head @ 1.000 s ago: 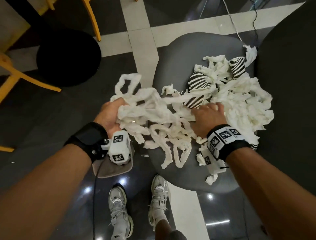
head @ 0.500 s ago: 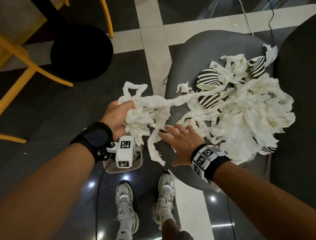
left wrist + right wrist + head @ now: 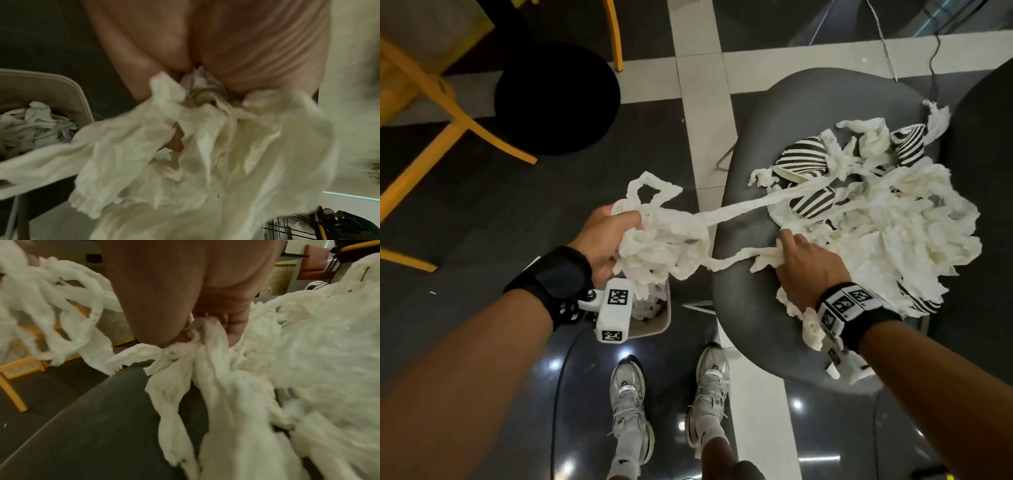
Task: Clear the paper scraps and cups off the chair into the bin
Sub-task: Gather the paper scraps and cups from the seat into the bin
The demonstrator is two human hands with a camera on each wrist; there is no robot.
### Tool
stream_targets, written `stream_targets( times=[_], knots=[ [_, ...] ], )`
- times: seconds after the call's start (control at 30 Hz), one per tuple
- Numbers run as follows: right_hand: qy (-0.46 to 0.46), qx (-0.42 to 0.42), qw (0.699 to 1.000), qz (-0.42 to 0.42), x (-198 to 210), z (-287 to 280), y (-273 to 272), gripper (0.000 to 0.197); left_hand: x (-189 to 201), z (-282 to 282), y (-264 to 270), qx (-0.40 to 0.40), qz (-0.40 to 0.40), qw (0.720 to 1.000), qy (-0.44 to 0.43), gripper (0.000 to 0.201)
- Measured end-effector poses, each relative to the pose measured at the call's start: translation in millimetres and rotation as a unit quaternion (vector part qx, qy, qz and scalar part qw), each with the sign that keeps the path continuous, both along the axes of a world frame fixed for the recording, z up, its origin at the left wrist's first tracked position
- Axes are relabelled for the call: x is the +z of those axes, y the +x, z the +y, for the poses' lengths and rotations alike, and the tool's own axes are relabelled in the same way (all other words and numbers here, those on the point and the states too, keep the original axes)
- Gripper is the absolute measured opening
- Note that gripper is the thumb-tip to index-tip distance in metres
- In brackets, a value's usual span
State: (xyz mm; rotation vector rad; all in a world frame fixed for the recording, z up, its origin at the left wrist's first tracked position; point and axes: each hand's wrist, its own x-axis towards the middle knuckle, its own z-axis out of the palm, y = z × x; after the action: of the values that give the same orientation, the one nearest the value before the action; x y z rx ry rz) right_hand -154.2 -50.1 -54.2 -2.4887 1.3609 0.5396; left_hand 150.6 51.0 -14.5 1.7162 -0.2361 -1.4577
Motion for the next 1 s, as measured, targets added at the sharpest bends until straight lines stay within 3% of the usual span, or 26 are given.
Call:
stream_targets(
  times=[0.1, 0.17, 0.23, 0.3, 0.4, 0.5, 0.6, 0.67, 0.77, 0.8, 0.87, 1.0],
  knots=[
    [-0.072, -0.027, 0.996, -0.034, 7.9, -13.4, 17.2, 0.080, 5.2, 10.9, 11.7, -0.036, 0.004, 0.999, 0.006, 0.024],
    [-0.073, -0.036, 0.996, -0.022, 8.9, -29.3, 32.7, 0.089, 6.4, 16.8, 17.5, -0.064, -0.005, 0.998, 0.016, 0.031],
    [-0.041, -0.016, 0.999, 0.024, 3.7, -44.5, 43.4, 0.079, 7.4, 21.6, 20.5, -0.079, -0.006, 0.997, 0.028, 0.039],
    [-0.023, 0.014, 0.996, 0.084, -1.6, -55.7, 48.6, 0.053, 6.5, 25.6, 23.7, -0.081, -0.002, 0.996, 0.034, 0.045],
    [-0.050, 0.035, 0.992, 0.108, 1.0, -56.7, 46.9, 0.034, 4.4, 29.0, 24.5, -0.067, -0.019, 0.997, 0.033, 0.028],
    [-0.120, 0.040, 0.991, -0.044, 16.3, -41.3, 48.6, 0.026, -2.6, 26.8, 20.5, -0.034, -0.073, 0.996, 0.025, 0.021],
    [-0.071, 0.065, 0.961, -0.260, 40.4, -12.0, 66.8, 0.017, -9.7, 22.7, 8.4, -0.030, -0.093, 0.995, 0.010, 0.026],
    [0.004, 0.062, 0.953, -0.298, 51.3, 7.9, 85.9, 0.009, -11.3, 19.8, -4.7, -0.074, -0.102, 0.992, -0.014, 0.042],
    [0.070, 0.054, 0.928, -0.361, 54.4, 31.0, 117.8, 0.015, -9.0, 16.6, -24.7, -0.173, -0.078, 0.979, -0.081, 0.075],
    [0.082, 0.048, 0.915, -0.393, 52.6, 36.9, 127.6, 0.015, -7.7, 16.6, -30.0, -0.201, -0.070, 0.972, -0.100, 0.073],
    [0.098, 0.026, 0.906, -0.410, 44.5, 45.4, 144.1, 0.018, -6.3, 17.4, -35.6, -0.222, -0.069, 0.966, -0.115, 0.051],
    [0.128, -0.048, 0.910, -0.392, 22.0, 58.4, 162.2, 0.026, -9.0, 28.8, -22.6, -0.132, -0.013, 0.988, -0.076, 0.025]
  ],
)
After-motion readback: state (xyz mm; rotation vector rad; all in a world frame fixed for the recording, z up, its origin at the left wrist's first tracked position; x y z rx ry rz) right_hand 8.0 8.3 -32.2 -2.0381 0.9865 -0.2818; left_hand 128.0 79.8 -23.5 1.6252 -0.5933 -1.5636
